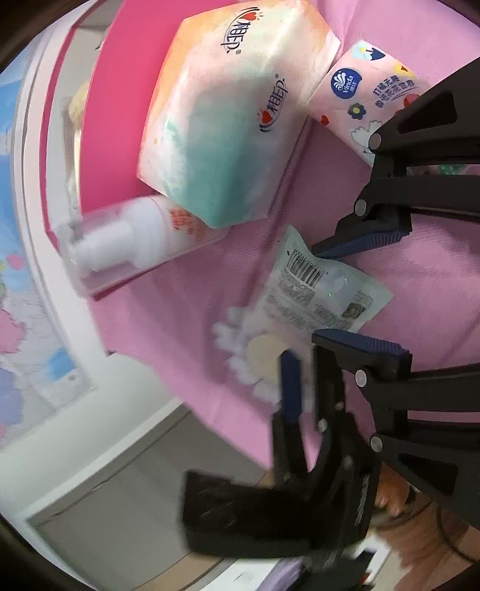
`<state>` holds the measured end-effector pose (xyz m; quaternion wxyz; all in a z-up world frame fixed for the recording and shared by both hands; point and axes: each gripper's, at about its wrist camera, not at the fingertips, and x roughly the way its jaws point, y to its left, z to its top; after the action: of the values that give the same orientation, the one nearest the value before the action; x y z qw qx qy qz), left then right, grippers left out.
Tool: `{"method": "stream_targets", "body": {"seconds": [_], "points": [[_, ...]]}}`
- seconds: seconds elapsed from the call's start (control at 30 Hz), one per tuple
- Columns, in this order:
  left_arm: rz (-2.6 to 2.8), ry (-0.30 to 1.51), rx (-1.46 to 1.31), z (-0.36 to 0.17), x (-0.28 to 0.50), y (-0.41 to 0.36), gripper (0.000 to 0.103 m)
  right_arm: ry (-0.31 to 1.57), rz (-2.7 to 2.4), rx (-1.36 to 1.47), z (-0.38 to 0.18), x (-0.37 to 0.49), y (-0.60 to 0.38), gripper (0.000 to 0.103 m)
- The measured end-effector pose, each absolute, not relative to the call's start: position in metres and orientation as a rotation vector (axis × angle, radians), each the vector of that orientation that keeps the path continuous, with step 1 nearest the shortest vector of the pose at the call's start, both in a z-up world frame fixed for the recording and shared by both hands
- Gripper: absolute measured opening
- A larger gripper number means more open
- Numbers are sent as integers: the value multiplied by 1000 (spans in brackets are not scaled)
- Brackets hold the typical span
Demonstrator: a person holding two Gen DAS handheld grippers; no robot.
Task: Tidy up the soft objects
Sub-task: 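Grasp the clear wipe packet with the right gripper and lift it, then carry the clear wipe packet into the pink shoebox and release it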
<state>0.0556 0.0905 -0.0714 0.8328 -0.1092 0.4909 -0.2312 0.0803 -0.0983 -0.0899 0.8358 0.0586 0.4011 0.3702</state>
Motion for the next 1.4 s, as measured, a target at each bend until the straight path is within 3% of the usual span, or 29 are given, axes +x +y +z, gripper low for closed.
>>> {"method": "stream_targets", "body": {"seconds": [0.23, 0.3, 0.47, 1.4], "points": [[-482, 1031, -221, -72, 53, 90, 53, 844, 806, 155, -92, 86, -91, 27], [-480, 1031, -223, -71, 53, 88, 53, 835, 811, 164, -91, 86, -90, 18], [-502, 1033, -265, -71, 54, 88, 57, 782, 829, 176, -86, 79, -103, 12], [-830, 1101, -275, -72, 46, -12, 59, 671, 750, 561, -83, 66, -236, 9]]}}
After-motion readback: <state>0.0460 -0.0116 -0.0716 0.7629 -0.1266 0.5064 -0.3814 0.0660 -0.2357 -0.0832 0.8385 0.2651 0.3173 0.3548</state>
